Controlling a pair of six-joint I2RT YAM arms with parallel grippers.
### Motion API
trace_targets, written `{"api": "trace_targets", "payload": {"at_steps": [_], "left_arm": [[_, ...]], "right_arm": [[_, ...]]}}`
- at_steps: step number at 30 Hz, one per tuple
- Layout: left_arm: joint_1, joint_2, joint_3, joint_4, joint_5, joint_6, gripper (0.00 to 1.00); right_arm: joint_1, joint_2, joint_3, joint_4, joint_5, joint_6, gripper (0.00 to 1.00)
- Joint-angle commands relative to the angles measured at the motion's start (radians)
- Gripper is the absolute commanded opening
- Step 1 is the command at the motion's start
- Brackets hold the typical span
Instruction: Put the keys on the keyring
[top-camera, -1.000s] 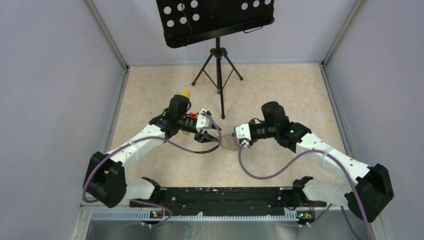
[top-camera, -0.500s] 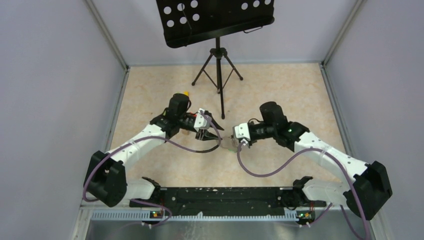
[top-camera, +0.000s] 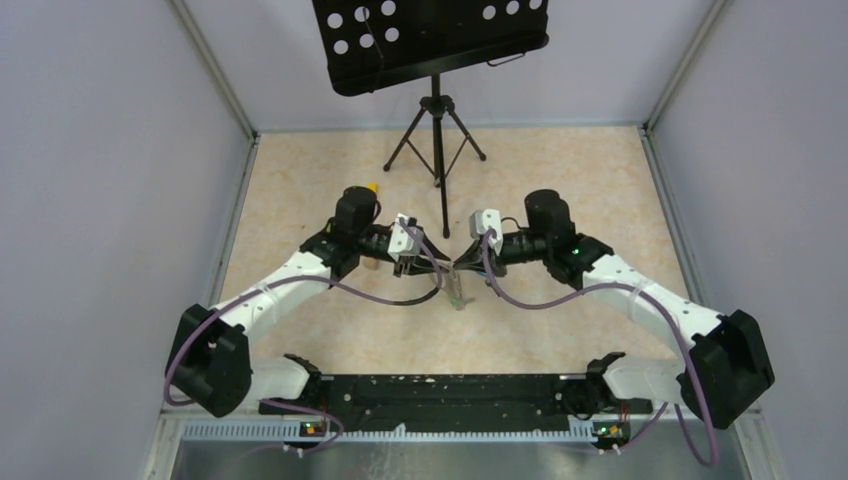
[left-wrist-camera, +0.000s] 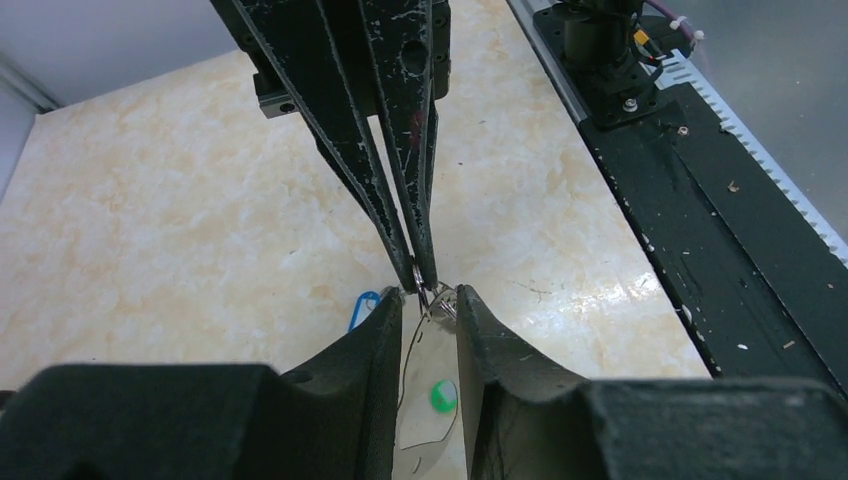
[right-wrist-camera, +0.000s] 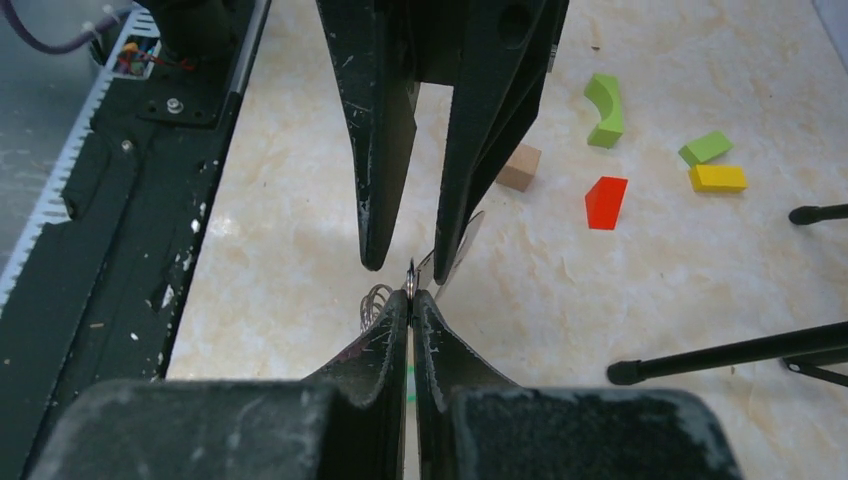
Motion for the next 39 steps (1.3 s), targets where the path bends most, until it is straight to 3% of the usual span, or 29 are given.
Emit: {"api": "trace_targets", "payload": {"at_steps": [1,8,15,27,32,39], "left_arm": [[-0.001,-0.055,0.004,-0.015,-0.039,-0.023,0.3],[0.006,-0.087,0.029,-0.151,-0.17,-0.019,0.28],[0.031,-0.108,0.035,-0.179,-0.184,-0.004,0.32],[0.056,-0.05,0.063,-0.07,-0.147,-0.054,0.45],[0.056,0.001,0.081,0.008,-0.101,-0.1,0.35],[0.056,0.048,0.131,-0.002,-0.043,-0.118,0.36]], "right_arm": [[-0.026,0.023,0.018,0.208,-0.118,0.205,0.0],[-0.054,0.076,-0.035,0.451,-0.165,0.484,0.0],[-0.059,0.098,-0.073,0.618,-0.196,0.663,0.0],[-0.065,0.135,-0.129,0.874,-0.245,0.856,0.0],[-0.066,0.16,-0.132,0.936,-0.263,0.905,0.0],[-0.066,0.152,-0.142,0.96,-0.248,0.907,0.0]]}}
